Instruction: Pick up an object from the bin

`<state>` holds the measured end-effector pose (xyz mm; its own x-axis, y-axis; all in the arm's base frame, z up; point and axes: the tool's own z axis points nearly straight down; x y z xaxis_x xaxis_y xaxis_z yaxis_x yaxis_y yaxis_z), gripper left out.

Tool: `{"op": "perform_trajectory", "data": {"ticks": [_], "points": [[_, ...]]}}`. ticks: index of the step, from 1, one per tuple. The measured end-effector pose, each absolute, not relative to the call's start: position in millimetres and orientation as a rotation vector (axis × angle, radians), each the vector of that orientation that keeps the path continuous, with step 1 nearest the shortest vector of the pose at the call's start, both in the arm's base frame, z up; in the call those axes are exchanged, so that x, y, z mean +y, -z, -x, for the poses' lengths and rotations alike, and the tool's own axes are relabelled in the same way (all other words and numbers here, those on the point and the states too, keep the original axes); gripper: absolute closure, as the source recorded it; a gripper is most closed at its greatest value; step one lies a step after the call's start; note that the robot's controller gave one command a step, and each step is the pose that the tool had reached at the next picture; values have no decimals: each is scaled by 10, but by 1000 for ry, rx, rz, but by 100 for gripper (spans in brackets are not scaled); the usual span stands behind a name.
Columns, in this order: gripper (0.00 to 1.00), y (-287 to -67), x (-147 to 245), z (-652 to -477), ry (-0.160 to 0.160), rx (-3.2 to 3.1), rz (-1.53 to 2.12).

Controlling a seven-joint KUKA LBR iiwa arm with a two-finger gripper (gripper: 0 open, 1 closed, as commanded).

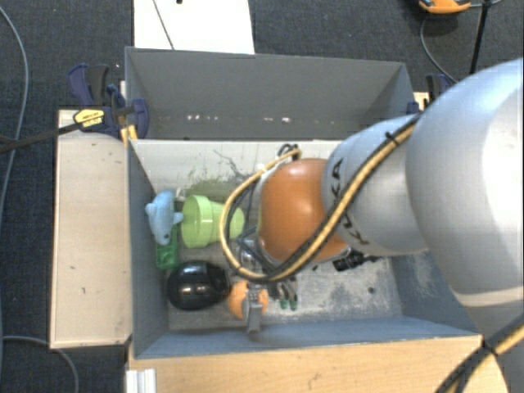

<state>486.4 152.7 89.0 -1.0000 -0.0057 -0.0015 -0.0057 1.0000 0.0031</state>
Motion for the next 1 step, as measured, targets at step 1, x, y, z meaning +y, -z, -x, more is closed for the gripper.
{"op": "perform_trajectory", "data": {"ticks": [1], "points": [[0, -913, 1567, -4790, -5, 3141, 104]]}}
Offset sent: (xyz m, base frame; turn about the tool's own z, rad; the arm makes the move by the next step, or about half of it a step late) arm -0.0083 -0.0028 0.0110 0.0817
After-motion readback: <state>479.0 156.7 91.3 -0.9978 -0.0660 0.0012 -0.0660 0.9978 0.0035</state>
